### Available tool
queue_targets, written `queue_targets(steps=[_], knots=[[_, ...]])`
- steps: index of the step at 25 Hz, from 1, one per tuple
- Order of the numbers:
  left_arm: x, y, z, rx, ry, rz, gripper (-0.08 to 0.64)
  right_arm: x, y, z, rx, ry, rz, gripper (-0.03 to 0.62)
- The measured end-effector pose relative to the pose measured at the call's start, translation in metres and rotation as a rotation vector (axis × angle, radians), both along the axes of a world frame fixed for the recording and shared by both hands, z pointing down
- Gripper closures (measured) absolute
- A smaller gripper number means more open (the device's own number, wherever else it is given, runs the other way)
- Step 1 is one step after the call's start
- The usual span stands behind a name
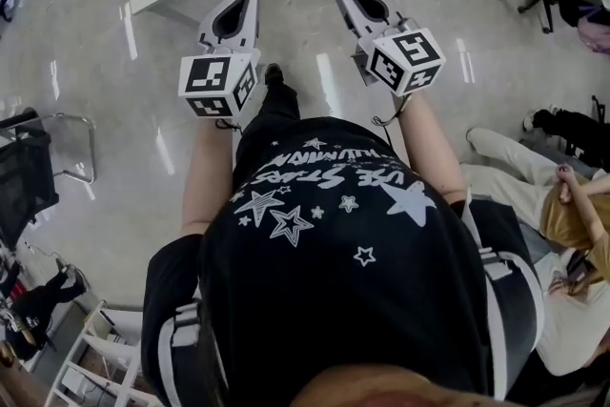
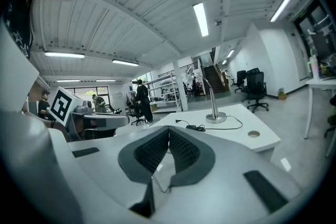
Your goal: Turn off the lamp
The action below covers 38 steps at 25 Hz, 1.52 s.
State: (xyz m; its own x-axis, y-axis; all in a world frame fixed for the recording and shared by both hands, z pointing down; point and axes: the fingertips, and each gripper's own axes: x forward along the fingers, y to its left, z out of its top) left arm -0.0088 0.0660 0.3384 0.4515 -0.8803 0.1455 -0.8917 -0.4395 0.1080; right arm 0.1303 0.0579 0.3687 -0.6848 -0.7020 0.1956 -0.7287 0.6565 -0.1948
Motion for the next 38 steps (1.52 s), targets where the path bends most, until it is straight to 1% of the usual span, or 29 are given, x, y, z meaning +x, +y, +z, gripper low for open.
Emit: queue_targets(steps=[10,18,22,27,30,38], knots=[[-0.046,-0.08,0.001,-0.01,0.004,0.041,0.549,-0.052,-0.076,-0.008,-0.007,0.011,0.032,0.586],[-0.087,-0.126,0.011,-0.008,0.023,0.077,0.549,-0.091,-0.119,0.001,-0.018,0.024,0.074,0.586],[-0.105,-0.145,0.019,-0.019,0.024,0.097,0.549,-0.111,-0.139,0.008,-0.042,0.02,0.091,0.586],[-0.101,-0.163,0.024,-0.03,0.033,0.131,0.549,-0.115,-0.161,0.01,-0.058,0.005,0.109,0.586],[-0.098,-0.173,0.03,-0.041,0.033,0.128,0.549,-0.117,-0.173,0.014,-0.068,0.008,0.095,0.586],[-0.09,-0.2,0.047,-0.069,-0.022,0.117,0.549,-0.112,-0.213,0.025,-0.081,-0.005,0.062,0.586]])
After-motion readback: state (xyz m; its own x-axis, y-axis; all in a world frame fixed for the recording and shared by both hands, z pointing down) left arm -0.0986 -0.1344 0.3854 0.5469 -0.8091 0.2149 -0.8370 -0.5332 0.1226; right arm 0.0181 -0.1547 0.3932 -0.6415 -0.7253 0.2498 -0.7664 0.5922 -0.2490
